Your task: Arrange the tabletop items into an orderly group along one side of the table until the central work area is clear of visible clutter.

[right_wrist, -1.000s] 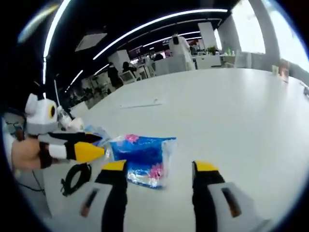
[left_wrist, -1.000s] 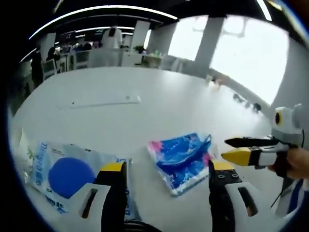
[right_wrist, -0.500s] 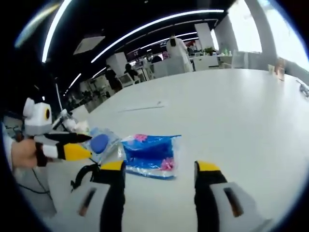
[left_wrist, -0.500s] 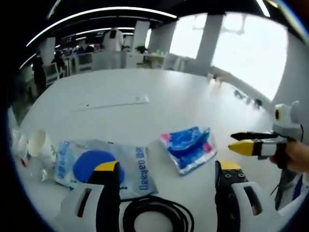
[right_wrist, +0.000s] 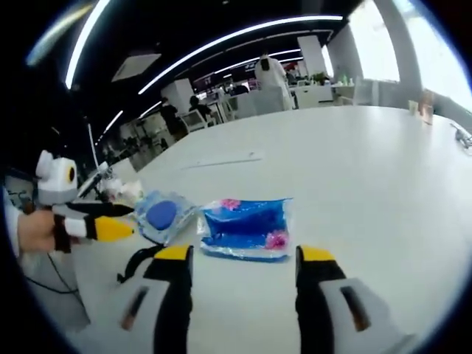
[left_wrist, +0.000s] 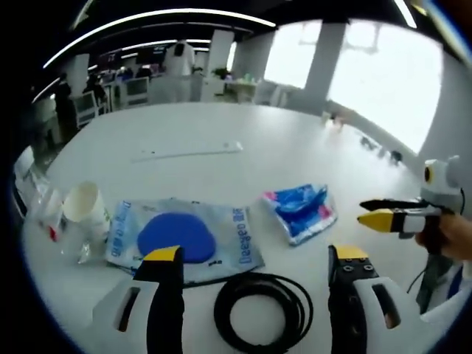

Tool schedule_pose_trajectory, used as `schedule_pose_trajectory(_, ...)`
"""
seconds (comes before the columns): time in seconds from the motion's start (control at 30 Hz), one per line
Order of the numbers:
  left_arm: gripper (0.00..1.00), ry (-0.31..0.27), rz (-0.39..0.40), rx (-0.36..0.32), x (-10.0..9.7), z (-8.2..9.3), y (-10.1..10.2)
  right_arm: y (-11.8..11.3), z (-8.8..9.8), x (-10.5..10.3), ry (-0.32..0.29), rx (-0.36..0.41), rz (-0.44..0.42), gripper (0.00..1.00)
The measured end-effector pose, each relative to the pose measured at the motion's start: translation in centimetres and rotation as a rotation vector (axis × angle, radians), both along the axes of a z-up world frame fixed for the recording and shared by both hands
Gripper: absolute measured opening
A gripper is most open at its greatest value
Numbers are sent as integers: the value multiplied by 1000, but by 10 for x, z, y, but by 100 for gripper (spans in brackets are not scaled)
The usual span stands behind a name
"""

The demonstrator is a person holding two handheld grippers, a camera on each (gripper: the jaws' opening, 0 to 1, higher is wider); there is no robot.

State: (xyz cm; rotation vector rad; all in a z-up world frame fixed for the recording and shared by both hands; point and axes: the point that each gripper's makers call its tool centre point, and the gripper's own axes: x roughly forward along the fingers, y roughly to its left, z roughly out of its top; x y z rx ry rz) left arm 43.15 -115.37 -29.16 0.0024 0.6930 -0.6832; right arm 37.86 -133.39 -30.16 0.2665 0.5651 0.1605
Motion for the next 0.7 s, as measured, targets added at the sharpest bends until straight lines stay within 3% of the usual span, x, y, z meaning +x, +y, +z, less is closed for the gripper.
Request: schedule_pose_trajectory(0.7, 74, 45, 47, 24, -23, -17, 41, 44, -4, -20, 21, 5, 53, 50)
